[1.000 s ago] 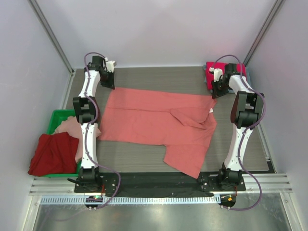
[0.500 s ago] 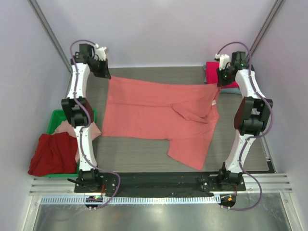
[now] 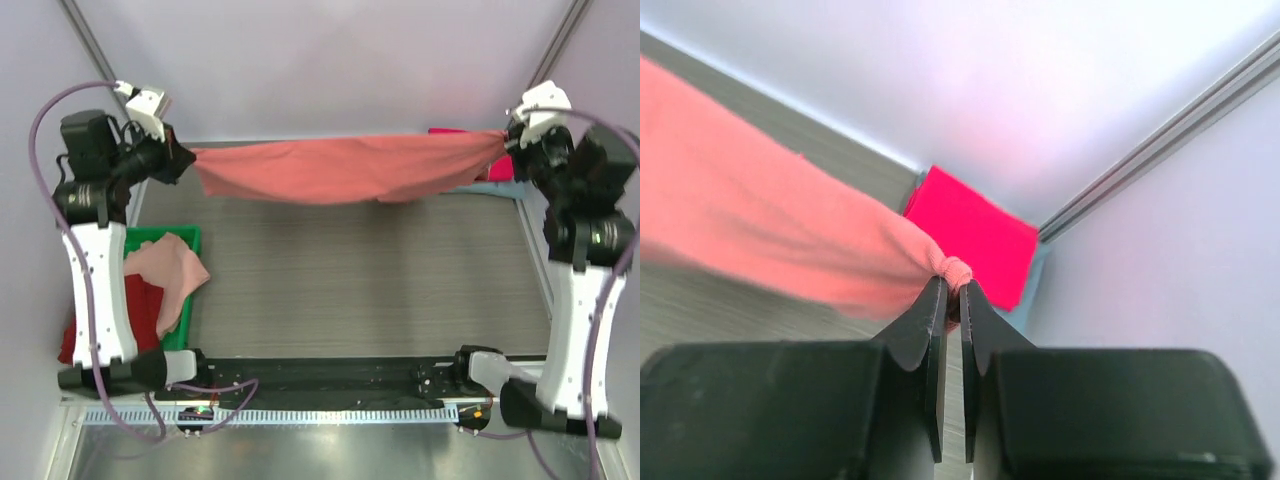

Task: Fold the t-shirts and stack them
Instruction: Fold the tshirt

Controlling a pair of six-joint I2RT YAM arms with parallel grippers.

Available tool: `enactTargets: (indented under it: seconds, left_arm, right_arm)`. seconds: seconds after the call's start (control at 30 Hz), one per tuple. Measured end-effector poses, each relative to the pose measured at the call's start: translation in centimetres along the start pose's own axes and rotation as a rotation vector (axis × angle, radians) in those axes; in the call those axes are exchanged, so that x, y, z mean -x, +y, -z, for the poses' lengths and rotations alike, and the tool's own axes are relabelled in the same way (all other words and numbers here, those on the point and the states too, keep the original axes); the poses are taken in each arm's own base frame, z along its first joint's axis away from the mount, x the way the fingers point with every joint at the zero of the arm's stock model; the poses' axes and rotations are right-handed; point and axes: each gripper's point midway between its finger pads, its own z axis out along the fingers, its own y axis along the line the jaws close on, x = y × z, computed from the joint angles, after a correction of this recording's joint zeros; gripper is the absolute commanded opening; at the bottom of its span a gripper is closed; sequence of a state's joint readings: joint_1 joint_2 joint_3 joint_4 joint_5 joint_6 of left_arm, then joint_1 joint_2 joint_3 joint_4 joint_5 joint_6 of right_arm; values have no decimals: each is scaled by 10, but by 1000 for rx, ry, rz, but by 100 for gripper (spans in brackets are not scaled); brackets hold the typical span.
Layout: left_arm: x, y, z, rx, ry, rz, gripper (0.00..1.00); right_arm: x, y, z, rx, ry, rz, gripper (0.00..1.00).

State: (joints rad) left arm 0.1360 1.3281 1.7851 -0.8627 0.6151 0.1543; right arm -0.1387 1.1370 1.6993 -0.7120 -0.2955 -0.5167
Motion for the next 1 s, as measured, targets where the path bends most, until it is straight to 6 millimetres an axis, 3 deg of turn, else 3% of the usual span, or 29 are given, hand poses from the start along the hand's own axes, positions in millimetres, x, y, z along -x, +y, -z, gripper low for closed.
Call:
enactTargets:
  seconds: [0.23,0.33,0.4,0.53,0.63,0.77,0.87,1.0]
  left_arm:
    - [22,-49,83,58,-138,-138,0]
    - [30,-61,110,97,-181,-183,0]
    - [35,-65,121,114,-202,-213,0]
    - [23,-60,112,110,-157,-216,0]
    - [-10,-46,85,82,-64,-172,0]
    - [-84,-27,35,27,108,-70,2]
    - [-153,-12,-5,-21,271,30,4]
    - [-230,7,-54,-84,477,169,2]
  right_arm:
    - [45,21,127,-87,-192,124,1]
    - [59,23,161,-134,-252,158,1]
    - [66,21,170,-156,-269,172,1]
    - [54,19,148,-124,-211,158,1]
    - [30,22,117,-72,-135,131,1]
    - [-47,44,49,63,53,64,1]
    - [-131,77,3,193,235,-7,1]
    - [-239,123,-36,349,484,-106,1]
